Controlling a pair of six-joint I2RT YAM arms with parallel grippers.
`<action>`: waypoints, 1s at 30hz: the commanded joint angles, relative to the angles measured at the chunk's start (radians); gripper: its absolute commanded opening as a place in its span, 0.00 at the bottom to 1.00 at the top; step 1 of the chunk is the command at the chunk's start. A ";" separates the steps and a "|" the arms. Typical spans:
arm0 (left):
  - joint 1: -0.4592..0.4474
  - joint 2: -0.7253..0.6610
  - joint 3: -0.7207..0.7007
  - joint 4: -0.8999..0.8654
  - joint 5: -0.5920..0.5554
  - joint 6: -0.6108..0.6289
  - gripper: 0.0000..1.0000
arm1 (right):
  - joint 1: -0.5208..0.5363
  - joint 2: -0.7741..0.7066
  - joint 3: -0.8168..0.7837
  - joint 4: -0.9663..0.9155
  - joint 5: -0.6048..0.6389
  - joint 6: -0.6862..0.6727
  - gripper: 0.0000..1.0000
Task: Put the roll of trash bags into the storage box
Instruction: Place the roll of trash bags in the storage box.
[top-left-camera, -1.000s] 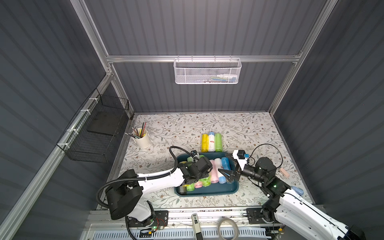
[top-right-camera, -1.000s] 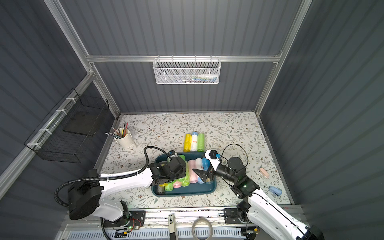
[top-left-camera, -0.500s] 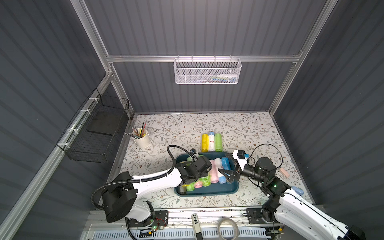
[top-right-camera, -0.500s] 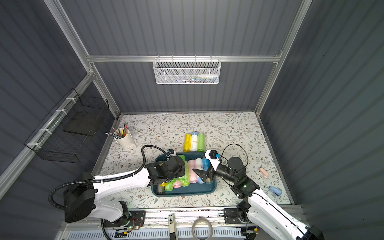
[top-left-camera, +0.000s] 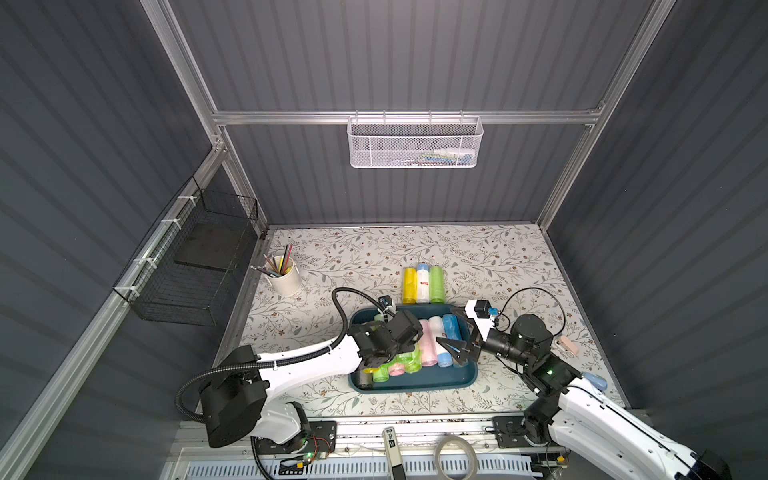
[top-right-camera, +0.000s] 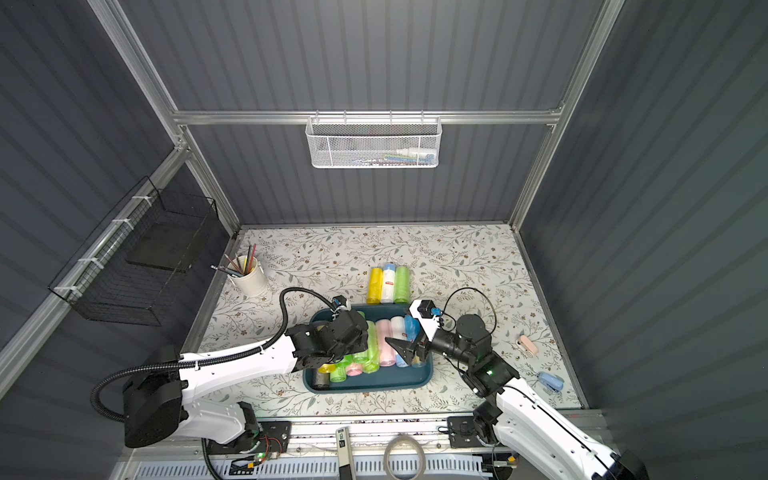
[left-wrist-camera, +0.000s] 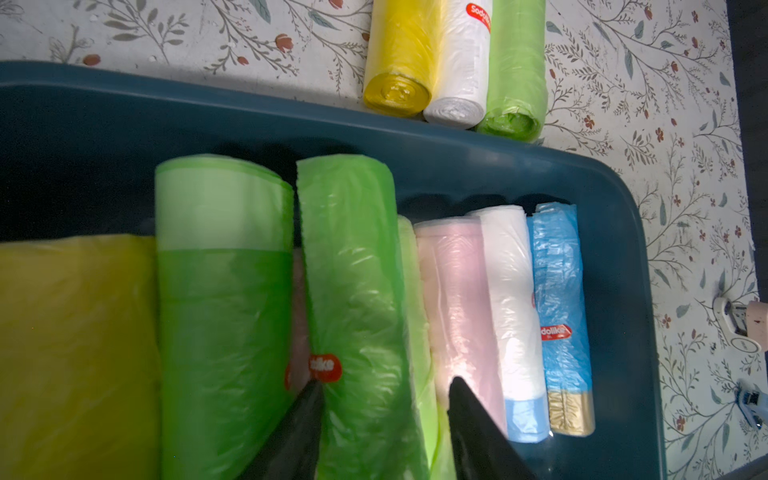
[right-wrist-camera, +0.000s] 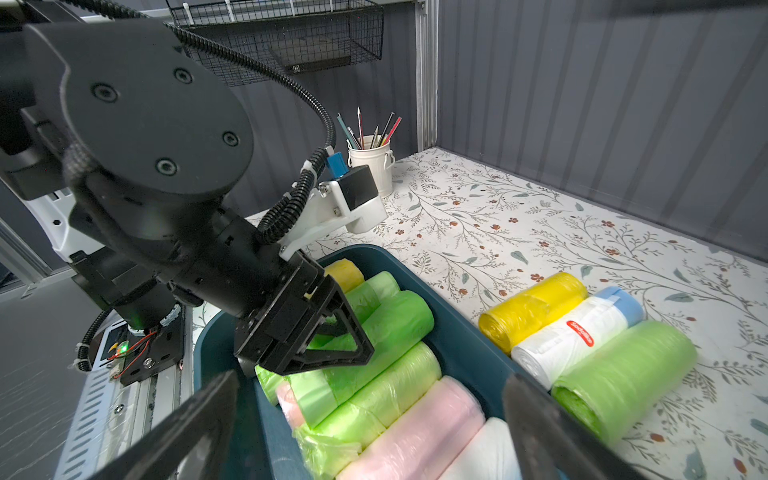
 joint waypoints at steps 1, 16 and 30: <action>-0.005 -0.021 0.038 -0.032 -0.025 0.025 0.51 | 0.004 -0.011 -0.006 0.014 -0.014 0.011 0.99; 0.054 0.062 0.233 -0.100 0.002 0.279 0.60 | 0.004 -0.014 -0.009 0.014 -0.001 0.016 0.99; 0.304 0.505 0.666 -0.206 0.052 0.648 0.70 | -0.110 0.082 0.021 -0.011 0.124 0.148 0.99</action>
